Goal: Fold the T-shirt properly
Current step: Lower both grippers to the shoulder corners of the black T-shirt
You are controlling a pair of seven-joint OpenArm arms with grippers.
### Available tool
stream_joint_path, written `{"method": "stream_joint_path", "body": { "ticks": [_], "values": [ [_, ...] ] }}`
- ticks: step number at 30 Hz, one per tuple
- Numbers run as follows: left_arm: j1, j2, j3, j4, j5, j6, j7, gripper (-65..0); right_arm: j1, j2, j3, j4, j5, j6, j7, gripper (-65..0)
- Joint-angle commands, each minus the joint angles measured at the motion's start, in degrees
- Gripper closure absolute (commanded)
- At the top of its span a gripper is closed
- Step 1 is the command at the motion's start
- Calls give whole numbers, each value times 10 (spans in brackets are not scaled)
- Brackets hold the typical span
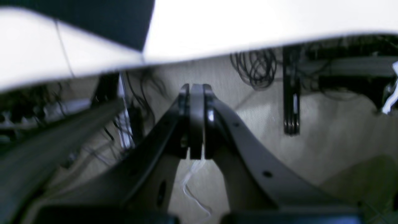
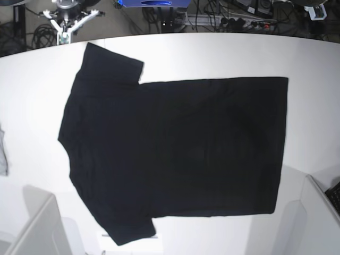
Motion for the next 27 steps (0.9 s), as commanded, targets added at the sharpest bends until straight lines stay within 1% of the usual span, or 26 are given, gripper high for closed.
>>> {"method": "stream_joint_path", "body": {
  "ticks": [1,3,5,7,10,11,12,13,15,17,18,19,21,22,24,25,27],
  "values": [
    [2,-3,-3,6,0,2,-11,0,9,-10,3,10,-1,-2,10,0],
    [-14,-3,-3,6,-1,2,-11,0,33,-26,13,10,-1,-1,10,0],
    [-27,-3,-3,6,-1,2,-11,0,58,-43,21,13,18,0,9,0],
    [-39,-3,-3,6,-2,2,-11,0,71,-44,25,15,49,3,9,0],
    [-47,-3,-3,6,-3,2,-11,0,93,-39,28,16,109,34,5,0],
    [-49,-3,-3,6,-4,2,-11,0,100,-32,28,17,127,42,-6,-15],
    [-53,-3,-3,6,-5,3,-11,0,105,-27,28,17,143,51,-17,-72],
    [-55,-3,-3,6,-6,4,-11,0,114,-21,28,17,162,56,-30,-143],
    [-61,-3,-4,6,-6,4,-11,0,125,-10,33,15,203,60,-48,-269],
    [-63,-3,-4,6,-7,4,-9,0,133,-6,58,14,254,61,-58,-366],
    [-63,-3,-4,6,-7,4,-3,0,135,-6,72,14,278,61,-63,-401],
    [-64,-3,-4,8,-7,4,9,0,139,-5,90,13,307,61,-72,-428],
    [-75,-3,-4,8,-7,4,33,0,147,-4,122,12,346,61,-92,-437],
    [-81,-3,-4,7,-7,4,45,0,151,-4,143,12,359,61,-104,-437],
    [-89,-3,-4,6,-7,4,61,0,162,-4,167,12,365,69,-129,-437],
    [-93,-3,-3,6,-7,4,66,-49,169,-4,179,12,365,78,-146,-437],
    [-100,-3,-3,6,-7,3,67,-178,180,-6,190,8,365,100,-173,-437]
  ]
}}
